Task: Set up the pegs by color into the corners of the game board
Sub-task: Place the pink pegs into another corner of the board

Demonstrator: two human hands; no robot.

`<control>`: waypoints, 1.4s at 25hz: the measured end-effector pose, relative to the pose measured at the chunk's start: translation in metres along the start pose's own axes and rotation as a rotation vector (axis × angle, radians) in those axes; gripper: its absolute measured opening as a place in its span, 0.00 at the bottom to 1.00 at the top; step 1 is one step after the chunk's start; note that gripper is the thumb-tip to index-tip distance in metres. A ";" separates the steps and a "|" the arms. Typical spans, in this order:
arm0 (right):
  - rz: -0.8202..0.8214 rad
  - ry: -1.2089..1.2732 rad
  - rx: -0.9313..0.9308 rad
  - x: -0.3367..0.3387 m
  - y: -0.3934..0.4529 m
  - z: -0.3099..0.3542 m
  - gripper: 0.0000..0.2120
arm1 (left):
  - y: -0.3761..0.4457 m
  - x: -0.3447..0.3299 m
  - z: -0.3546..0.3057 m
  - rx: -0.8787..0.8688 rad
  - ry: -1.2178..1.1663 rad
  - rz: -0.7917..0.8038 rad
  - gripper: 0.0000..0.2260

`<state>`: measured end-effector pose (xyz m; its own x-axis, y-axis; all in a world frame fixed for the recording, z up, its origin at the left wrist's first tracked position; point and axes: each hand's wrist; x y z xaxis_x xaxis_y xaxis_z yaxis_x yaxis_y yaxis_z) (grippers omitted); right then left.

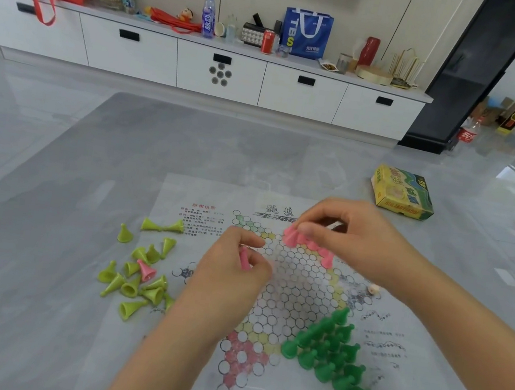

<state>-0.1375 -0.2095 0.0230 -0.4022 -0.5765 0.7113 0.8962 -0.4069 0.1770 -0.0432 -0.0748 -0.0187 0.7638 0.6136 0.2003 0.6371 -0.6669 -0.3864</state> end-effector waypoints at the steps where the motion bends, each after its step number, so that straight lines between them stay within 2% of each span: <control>1: -0.076 -0.065 -0.026 0.004 0.003 -0.010 0.04 | 0.001 0.000 0.000 0.011 -0.001 -0.010 0.07; 4: -0.162 -0.282 -0.086 0.006 0.008 -0.039 0.04 | 0.002 0.000 0.002 0.024 0.024 0.003 0.09; 7: -0.079 -0.345 -0.126 -0.002 0.007 -0.051 0.08 | 0.004 -0.002 0.001 0.013 0.016 0.027 0.12; 11: -0.040 -0.430 -0.157 -0.009 0.007 -0.056 0.07 | 0.004 0.000 -0.002 0.052 -0.045 -0.001 0.13; 27: 0.001 -0.457 -0.115 -0.012 0.007 -0.062 0.07 | 0.000 0.004 -0.005 0.094 -0.055 -0.035 0.11; 31: -0.004 -0.565 -0.089 -0.004 0.008 -0.058 0.07 | 0.002 0.007 -0.006 0.099 -0.068 -0.022 0.11; 35: -0.015 -0.438 -0.017 -0.010 0.014 -0.030 0.06 | 0.002 0.016 -0.005 0.038 -0.172 -0.065 0.13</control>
<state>-0.1268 -0.2312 -0.0020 -0.2944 -0.2174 0.9306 0.8864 -0.4262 0.1808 -0.0291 -0.0679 -0.0116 0.6897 0.7207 0.0700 0.6779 -0.6087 -0.4122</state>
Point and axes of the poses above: each hand's wrist, its own y-axis towards the middle knuckle, its own x-axis out of the back of the hand, z = x × y, and after that the axes turned 12 degrees about x, right-handed
